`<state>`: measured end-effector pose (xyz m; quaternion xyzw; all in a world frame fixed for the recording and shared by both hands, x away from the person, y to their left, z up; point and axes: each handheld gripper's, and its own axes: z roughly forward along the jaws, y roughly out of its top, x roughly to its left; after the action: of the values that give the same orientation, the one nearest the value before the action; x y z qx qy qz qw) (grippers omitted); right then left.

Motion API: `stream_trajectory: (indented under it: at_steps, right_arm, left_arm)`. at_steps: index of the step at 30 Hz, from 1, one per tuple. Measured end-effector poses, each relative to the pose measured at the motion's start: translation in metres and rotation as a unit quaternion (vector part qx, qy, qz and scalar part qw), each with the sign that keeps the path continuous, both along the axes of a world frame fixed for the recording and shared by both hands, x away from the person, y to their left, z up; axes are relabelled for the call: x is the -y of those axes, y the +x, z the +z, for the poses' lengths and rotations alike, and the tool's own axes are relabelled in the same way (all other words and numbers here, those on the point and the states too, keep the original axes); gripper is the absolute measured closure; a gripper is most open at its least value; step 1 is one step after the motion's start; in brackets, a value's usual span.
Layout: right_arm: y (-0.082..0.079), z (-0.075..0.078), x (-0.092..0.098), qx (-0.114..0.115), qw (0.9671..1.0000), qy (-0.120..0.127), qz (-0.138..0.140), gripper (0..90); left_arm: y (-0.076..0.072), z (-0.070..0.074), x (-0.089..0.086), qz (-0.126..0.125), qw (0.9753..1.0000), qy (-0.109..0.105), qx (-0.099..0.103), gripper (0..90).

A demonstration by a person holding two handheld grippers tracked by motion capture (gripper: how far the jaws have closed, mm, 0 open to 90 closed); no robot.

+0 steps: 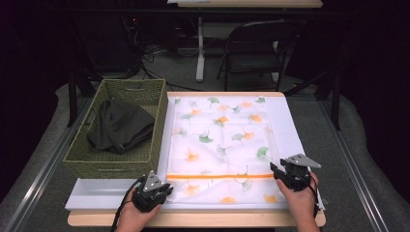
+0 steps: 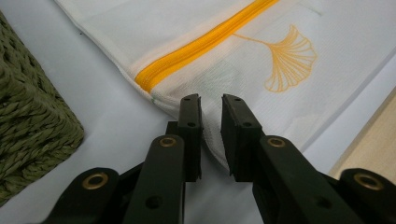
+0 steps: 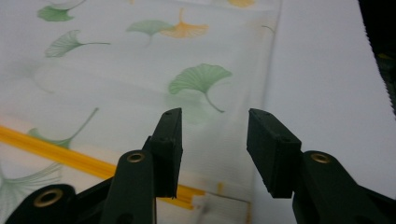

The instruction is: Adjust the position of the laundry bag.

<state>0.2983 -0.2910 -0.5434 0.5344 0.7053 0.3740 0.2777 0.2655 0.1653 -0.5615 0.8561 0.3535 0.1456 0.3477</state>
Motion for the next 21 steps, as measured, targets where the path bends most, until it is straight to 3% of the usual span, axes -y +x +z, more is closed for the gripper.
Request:
stream_trajectory:
  at_steps: [6,19,21]
  right_arm:
    - [0.013,-0.006,0.016,-0.027,0.9989,0.022,-0.031,56.3]
    - [0.021,-0.017,0.017,-0.075,0.9966,0.026,-0.018,61.8]
    - [0.021,-0.018,0.018,-0.073,0.9968,0.027,-0.016,62.7]
  left_arm:
    - [-0.001,0.000,0.002,-0.002,1.0000,0.001,0.000,82.1]
    - [0.001,0.000,0.000,-0.003,0.9999,-0.007,-0.008,87.2]
    - [0.001,0.000,0.000,-0.003,0.9999,-0.008,-0.008,87.4]
